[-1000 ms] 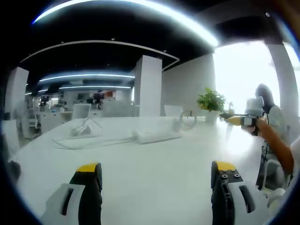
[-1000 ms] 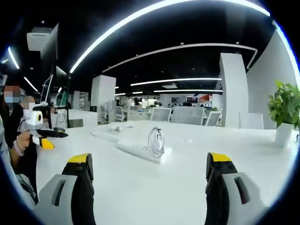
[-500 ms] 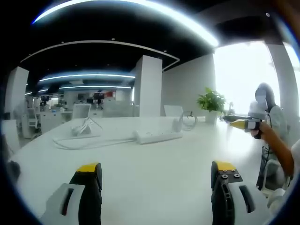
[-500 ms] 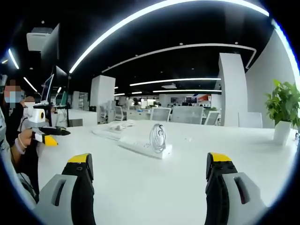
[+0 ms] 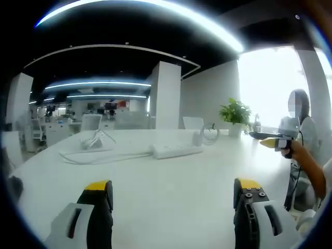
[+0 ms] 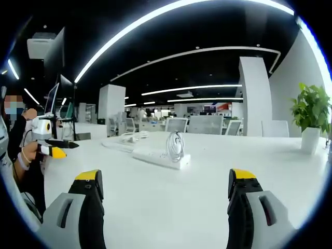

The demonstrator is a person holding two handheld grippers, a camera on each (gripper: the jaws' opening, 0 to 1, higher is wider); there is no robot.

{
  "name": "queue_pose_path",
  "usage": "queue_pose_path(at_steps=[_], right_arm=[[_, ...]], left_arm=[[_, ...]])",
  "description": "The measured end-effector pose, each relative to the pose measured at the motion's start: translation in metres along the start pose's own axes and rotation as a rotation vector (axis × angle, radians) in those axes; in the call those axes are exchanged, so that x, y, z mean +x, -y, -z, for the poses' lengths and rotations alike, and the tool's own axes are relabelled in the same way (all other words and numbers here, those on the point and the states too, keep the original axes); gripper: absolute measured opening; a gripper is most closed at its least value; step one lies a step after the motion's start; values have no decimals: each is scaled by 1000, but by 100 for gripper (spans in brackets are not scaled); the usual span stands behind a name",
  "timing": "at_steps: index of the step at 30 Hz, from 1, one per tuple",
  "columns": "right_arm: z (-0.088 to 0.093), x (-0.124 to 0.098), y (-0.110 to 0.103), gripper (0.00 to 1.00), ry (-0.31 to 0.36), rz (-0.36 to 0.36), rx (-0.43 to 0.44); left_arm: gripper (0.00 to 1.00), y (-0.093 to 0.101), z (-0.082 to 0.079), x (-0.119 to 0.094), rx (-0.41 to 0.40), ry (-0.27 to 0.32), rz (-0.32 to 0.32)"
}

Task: Straighten the power strip on the desk, plug the charger into it

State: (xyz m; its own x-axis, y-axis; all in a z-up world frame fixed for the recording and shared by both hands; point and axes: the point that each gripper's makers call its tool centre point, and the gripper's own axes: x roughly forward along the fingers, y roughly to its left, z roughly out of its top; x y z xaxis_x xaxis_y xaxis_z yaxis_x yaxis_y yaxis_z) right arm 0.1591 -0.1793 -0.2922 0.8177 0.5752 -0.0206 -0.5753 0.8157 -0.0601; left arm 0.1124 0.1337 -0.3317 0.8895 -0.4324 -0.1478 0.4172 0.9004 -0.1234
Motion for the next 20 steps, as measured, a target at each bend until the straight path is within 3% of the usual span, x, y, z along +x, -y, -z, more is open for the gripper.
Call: queue_pose_path(at_steps=[20], right_arm=[[15, -7, 3, 100, -22, 30, 14]], left_arm=[[99, -1, 2, 1, -6, 3, -6]])
